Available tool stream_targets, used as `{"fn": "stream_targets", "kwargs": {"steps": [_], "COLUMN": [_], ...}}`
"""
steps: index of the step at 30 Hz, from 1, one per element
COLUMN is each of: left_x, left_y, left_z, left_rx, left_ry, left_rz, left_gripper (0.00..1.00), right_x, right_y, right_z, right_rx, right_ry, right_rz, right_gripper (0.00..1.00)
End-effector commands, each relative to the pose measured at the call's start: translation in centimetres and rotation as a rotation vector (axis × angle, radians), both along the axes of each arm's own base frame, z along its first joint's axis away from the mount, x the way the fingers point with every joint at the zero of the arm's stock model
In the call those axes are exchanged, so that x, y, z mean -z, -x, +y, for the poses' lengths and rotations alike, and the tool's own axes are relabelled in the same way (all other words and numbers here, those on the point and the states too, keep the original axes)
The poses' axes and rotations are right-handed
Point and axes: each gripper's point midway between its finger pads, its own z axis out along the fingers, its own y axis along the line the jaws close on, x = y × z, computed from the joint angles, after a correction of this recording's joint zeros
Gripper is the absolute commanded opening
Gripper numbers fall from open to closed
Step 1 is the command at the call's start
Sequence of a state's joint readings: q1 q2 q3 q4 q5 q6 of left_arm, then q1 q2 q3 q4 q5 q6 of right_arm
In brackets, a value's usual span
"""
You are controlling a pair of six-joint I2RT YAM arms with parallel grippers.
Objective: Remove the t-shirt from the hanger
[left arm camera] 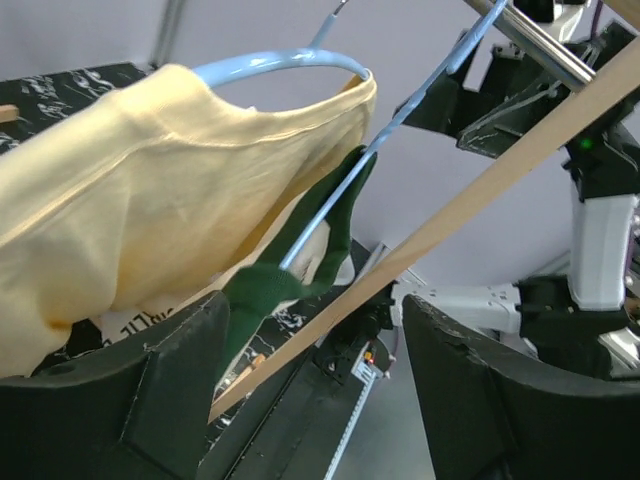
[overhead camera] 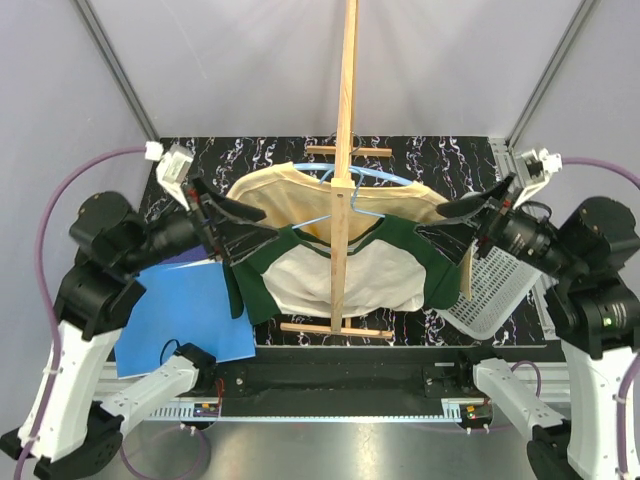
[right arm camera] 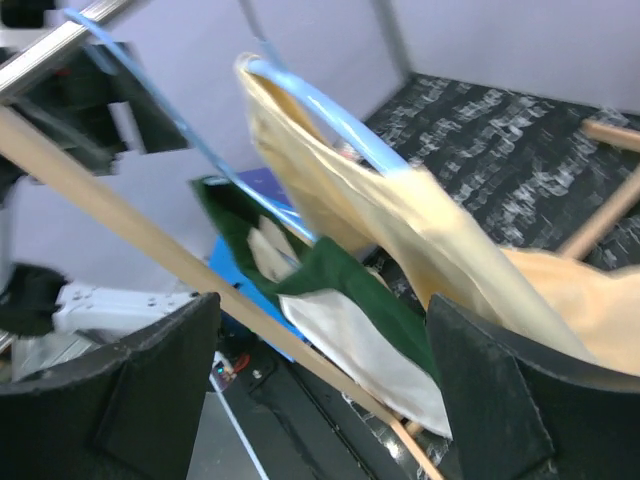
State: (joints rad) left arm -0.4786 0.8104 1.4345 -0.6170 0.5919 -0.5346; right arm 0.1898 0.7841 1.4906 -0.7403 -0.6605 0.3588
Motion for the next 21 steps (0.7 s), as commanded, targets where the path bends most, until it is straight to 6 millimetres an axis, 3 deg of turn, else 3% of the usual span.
{"fn": "stream_targets", "kwargs": {"steps": [1, 4, 11, 16, 21], "left_x": [-2.4, -2.6, -1.6, -1.3, -1.4], "left_y": [-0.2, -0.5, -1.1, -1.2, -1.3], "left_z": [-2.2, -2.7, -3.6, -3.7, -3.9], "left_rx": [0.144, 0.170, 0.213, 0.214, 0.219], "left_ry": [0.044, 0.060, 0.074, 0.075, 0.088], "left_rz": [-0.029, -0.034, -0.003, 0.016, 0.028], "left_gripper": [0.73, 0.73, 0.73, 0.73, 0.72], "right_x": [-4.0, -4.8, -3.7, -2.3, -1.3], "right_y": [2.3, 1.9, -0.9, -0.8, -1.0], "right_z": [3.2, 3.9, 5.4, 6.9, 8.2], "right_rx": [-0.343, -0.410, -0.495, -0.529, -0.551], "right_ry": [-0.003, -0.008, -0.024, 0.012, 0.025], "right_rz": [-0.184, -0.202, -0.110, -0.097, -0.098], "right_gripper": [0.90, 0.90, 0.84, 0.81, 0.68]}}
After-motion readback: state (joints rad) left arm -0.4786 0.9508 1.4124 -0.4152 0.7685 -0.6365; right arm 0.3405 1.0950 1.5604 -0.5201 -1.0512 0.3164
